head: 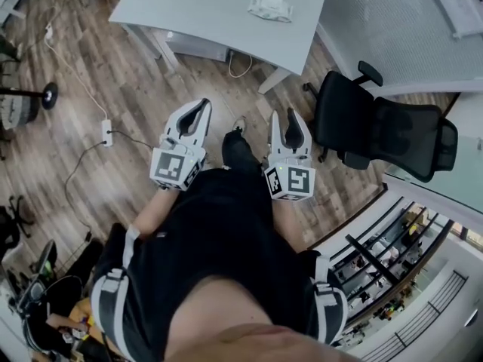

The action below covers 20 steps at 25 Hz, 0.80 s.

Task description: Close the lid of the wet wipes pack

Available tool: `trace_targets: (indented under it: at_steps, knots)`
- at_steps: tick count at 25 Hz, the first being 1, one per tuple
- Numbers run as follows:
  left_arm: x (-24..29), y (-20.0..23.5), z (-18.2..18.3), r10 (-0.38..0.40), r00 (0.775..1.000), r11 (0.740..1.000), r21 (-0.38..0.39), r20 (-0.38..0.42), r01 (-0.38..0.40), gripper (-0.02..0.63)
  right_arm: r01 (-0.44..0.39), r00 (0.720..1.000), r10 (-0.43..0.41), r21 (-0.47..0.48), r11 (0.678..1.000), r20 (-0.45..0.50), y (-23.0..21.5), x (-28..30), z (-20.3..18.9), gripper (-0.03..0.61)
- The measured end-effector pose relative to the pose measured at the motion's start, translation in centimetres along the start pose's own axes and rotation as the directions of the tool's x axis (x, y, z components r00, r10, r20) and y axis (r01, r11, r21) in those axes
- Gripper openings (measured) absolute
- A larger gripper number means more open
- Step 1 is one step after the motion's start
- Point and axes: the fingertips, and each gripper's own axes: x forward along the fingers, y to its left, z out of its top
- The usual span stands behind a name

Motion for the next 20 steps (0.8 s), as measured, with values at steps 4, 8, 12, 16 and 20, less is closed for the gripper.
trace_targets:
  at_steps: [4,8,12,16,20]
  knots:
    - [8.3,1.9,1.5,0.022,1.000,1.000,-0.007,-0.003,-0.022,0.029,-0.033,0.999,0.033,-0.004,0.999,0.000,-4.4,7.1,2.1,0.146]
    - [14.9,3.3,3.1,0.058,0.998,0.998,-0.015,-0.010,-0.059,0.029,-0.078,0.997,0.078,-0.016,0.997,0.000,-8.3,13.0,4.5,0.146]
    - [20.1,4.5,2.9,0.038,0.999,0.999,-0.010,-0.029,-0.038,0.029,-0.105,0.995,0.105,-0.020,0.994,-0.006,-10.9,18.3,6.4,0.146]
    - [25.6,7.3,1.3,0.046,0.995,0.999,-0.010,-0.088,-0.047,0.029,-0.112,0.994,0.112,-0.014,0.994,-0.013,-13.3,23.4,6.9,0.146]
    - [31.5,10.8,-0.7,0.043,0.989,0.998,-0.029,-0.143,-0.048,0.029,-0.105,0.994,0.104,-0.024,0.994,-0.028,-15.7,28.5,6.5,0.149]
